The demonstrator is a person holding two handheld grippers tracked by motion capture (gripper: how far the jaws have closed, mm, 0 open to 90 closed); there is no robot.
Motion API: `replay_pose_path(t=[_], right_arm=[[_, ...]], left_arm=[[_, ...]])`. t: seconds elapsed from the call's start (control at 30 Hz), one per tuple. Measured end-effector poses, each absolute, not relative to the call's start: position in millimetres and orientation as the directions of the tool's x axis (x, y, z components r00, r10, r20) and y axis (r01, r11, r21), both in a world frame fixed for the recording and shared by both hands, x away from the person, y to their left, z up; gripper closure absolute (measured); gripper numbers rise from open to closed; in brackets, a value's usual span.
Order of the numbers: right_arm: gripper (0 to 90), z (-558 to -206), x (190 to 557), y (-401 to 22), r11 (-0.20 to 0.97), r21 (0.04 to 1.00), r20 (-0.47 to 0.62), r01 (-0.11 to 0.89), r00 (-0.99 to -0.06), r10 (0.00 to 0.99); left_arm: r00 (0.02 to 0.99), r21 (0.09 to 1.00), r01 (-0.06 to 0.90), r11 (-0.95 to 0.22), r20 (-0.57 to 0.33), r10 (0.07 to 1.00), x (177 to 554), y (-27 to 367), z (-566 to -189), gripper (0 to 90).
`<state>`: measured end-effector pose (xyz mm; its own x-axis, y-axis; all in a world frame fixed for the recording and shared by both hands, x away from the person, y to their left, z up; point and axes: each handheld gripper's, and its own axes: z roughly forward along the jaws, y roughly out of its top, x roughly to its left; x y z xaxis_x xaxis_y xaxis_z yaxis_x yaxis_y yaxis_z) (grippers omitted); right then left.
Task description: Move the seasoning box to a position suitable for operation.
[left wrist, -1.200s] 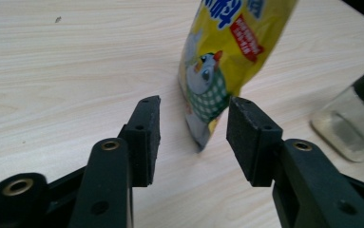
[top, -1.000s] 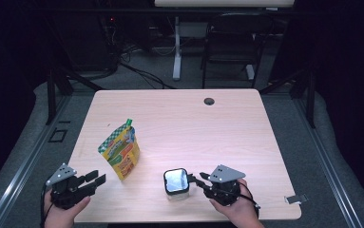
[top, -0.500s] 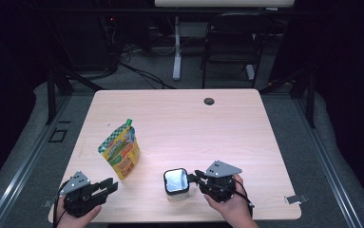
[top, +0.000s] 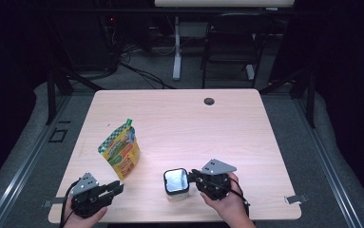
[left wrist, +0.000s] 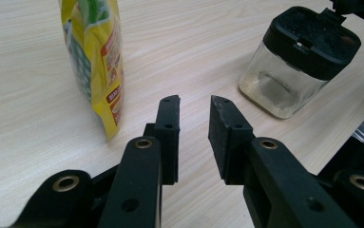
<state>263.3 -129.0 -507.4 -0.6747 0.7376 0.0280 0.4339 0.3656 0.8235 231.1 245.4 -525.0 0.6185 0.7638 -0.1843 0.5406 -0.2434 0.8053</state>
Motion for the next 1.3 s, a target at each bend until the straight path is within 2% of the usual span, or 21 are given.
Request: replay_pose_path(t=[0.17,0.83,1.3], right_arm=[[86.4,-508.5,262.8,-127.3,0.355,0.824,0.043,0.441,-0.674,0.737],[86.6,-509.6,260.7,-127.7,0.345,0.828,0.046,0.441,-0.668,0.743],[86.5,-510.2,260.3,-128.4,0.340,0.831,0.050,0.440,-0.667,0.743]], left_arm=[[0.634,0.801,0.536,-0.264,-0.176,0.753,232.7,239.7,-523.6,77.3],[0.745,0.786,0.493,-0.374,-0.159,0.648,250.7,180.9,-513.4,90.0],[0.790,0.779,0.486,-0.396,-0.197,0.581,244.6,155.9,-527.7,90.0]])
